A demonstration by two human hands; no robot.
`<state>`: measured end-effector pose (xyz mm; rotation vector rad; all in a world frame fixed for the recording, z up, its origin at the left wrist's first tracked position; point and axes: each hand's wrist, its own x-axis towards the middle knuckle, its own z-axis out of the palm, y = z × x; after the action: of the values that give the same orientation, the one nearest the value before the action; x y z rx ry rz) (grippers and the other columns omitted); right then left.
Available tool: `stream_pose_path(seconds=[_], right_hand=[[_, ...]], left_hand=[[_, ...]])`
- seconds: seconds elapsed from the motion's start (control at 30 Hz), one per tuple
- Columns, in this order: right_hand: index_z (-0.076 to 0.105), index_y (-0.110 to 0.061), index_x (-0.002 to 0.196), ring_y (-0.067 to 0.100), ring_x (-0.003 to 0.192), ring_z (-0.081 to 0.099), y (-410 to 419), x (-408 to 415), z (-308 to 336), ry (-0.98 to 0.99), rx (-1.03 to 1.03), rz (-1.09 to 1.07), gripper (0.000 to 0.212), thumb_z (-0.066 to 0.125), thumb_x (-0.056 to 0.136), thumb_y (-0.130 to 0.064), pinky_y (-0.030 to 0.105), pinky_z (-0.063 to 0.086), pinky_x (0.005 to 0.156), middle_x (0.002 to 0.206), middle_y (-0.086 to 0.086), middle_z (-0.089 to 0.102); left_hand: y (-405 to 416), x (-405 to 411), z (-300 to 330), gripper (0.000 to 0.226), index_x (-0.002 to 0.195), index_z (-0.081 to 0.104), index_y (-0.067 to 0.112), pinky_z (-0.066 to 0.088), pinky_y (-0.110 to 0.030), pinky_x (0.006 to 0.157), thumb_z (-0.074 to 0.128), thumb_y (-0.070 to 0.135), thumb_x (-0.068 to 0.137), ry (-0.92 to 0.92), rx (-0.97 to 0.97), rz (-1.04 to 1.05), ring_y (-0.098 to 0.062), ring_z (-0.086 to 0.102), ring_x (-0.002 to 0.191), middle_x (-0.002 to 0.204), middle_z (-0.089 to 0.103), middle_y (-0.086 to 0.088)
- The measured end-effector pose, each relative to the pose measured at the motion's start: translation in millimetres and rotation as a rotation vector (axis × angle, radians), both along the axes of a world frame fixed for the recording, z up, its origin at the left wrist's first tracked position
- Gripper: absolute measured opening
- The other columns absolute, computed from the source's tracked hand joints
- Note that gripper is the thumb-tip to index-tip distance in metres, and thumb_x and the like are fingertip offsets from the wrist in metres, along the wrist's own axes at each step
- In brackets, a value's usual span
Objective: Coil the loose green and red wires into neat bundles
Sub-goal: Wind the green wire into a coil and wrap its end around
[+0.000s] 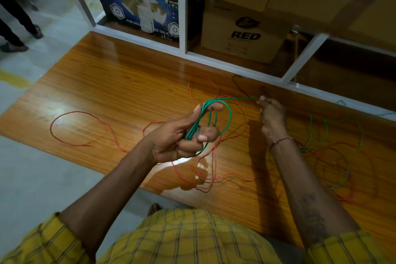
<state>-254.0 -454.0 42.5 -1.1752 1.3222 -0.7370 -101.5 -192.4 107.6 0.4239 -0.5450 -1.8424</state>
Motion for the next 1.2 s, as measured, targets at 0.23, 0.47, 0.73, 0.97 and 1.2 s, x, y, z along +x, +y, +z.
stream_pose_path(seconds=[0.23, 0.47, 0.73, 0.97, 1.2], right_hand=[[0.069, -0.020, 0.077, 0.003, 0.070, 0.058, 29, -2, -11, 0.263, -0.303, 0.367, 0.025, 0.070, 0.100, -0.029, 0.026, 0.043, 0.065, 0.074, -0.009, 0.066], [0.069, -0.015, 0.072, 0.004, 0.055, 0.046, 69, -16, 4, 0.333, -0.589, 0.859, 0.027, 0.077, 0.096, -0.025, 0.024, 0.031, 0.054, 0.058, -0.004, 0.054], [0.080, -0.028, 0.102, 0.015, 0.070, 0.062, 84, -24, 62, 0.348, -0.534, 1.228, 0.017, 0.070, 0.097, -0.041, 0.037, 0.046, 0.061, 0.077, -0.003, 0.070], [0.074, -0.015, 0.089, 0.002, 0.055, 0.047, 50, -31, 113, 0.222, -0.353, 1.194, 0.009, 0.077, 0.096, -0.019, 0.020, 0.036, 0.053, 0.064, -0.010, 0.058], [0.072, -0.008, 0.095, 0.007, 0.057, 0.050, 25, -33, 137, 0.243, -0.394, 1.193, 0.006, 0.074, 0.096, -0.013, 0.018, 0.042, 0.050, 0.073, 0.006, 0.060]], left_hand=[[-18, 1, 11, 0.044, 0.145, 0.050, 0.032, 0.034, -0.019, 0.047, 0.024, 0.046, 0.112, 0.063, -0.122, 0.236, -0.008, 0.045, 0.054, 0.119, 0.059, -0.017], [-60, 14, 23, 0.036, 0.138, 0.048, 0.032, 0.061, -0.053, 0.097, 0.023, 0.044, 0.115, -0.039, -0.063, 0.681, -0.044, 0.071, 0.118, 0.153, 0.048, -0.019], [-77, 5, 8, 0.023, 0.136, 0.042, 0.020, 0.063, -0.042, 0.090, 0.032, 0.030, 0.118, -1.011, 0.036, 0.812, -0.028, 0.078, 0.108, 0.147, 0.051, -0.015], [-64, -4, 1, 0.032, 0.122, 0.043, 0.006, 0.062, -0.037, 0.070, 0.038, 0.037, 0.115, -1.436, -0.076, 0.442, -0.012, 0.074, 0.074, 0.109, 0.058, -0.017], [-55, -11, 9, 0.029, 0.111, 0.038, 0.007, 0.027, -0.025, 0.050, 0.031, 0.034, 0.118, -1.087, -0.061, 0.193, -0.014, 0.031, 0.053, 0.094, 0.061, -0.026]])
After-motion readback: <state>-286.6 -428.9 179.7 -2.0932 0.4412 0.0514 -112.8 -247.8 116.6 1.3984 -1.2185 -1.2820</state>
